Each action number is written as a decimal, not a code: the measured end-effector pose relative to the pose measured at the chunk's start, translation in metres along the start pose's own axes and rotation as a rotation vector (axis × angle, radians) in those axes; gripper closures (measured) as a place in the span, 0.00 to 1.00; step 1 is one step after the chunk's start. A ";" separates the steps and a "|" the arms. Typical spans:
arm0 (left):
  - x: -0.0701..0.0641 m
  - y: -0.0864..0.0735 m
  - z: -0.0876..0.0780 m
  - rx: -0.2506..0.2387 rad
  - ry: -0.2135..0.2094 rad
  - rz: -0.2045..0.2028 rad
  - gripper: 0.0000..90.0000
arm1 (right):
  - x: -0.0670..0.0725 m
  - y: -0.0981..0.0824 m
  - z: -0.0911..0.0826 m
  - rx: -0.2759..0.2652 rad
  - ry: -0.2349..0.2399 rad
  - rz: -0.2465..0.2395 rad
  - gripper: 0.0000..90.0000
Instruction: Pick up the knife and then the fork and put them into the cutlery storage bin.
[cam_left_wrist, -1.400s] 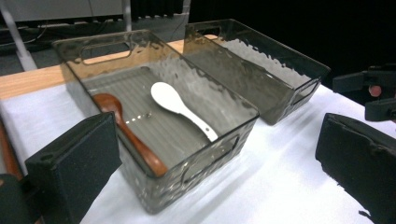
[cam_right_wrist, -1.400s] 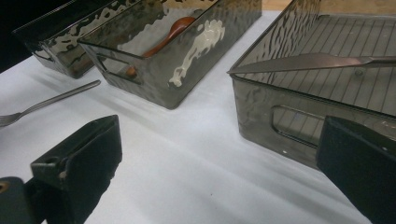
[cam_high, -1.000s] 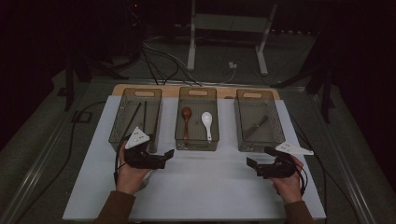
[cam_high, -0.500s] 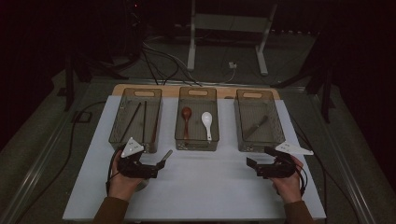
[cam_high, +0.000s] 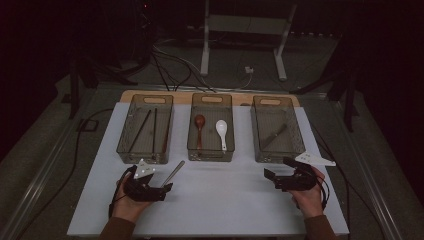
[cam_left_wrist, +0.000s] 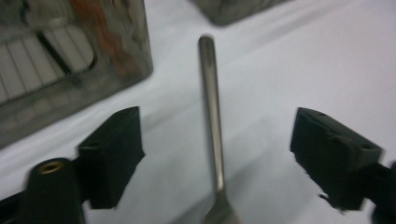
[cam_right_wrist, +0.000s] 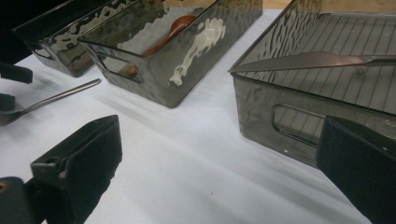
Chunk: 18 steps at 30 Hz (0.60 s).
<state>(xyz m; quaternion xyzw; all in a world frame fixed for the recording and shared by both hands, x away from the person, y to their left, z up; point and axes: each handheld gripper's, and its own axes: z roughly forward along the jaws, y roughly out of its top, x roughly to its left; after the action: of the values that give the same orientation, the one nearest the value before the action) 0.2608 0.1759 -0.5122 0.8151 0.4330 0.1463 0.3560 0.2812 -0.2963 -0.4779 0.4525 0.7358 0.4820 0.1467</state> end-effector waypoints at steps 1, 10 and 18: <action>-0.001 -0.001 0.001 0.011 0.002 0.005 0.26 | 0.000 0.000 0.000 0.001 -0.001 0.000 0.01; -0.006 -0.004 0.008 0.076 0.045 0.074 0.73 | 0.000 0.000 0.001 0.005 -0.004 -0.002 0.01; -0.004 0.000 0.009 0.113 0.031 0.063 0.96 | 0.001 0.000 0.001 0.008 -0.002 -0.003 0.01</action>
<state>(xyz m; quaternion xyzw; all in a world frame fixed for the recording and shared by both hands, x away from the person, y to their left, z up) 0.2637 0.1687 -0.5180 0.8449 0.4199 0.1451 0.2978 0.2813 -0.2953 -0.4782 0.4523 0.7384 0.4783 0.1464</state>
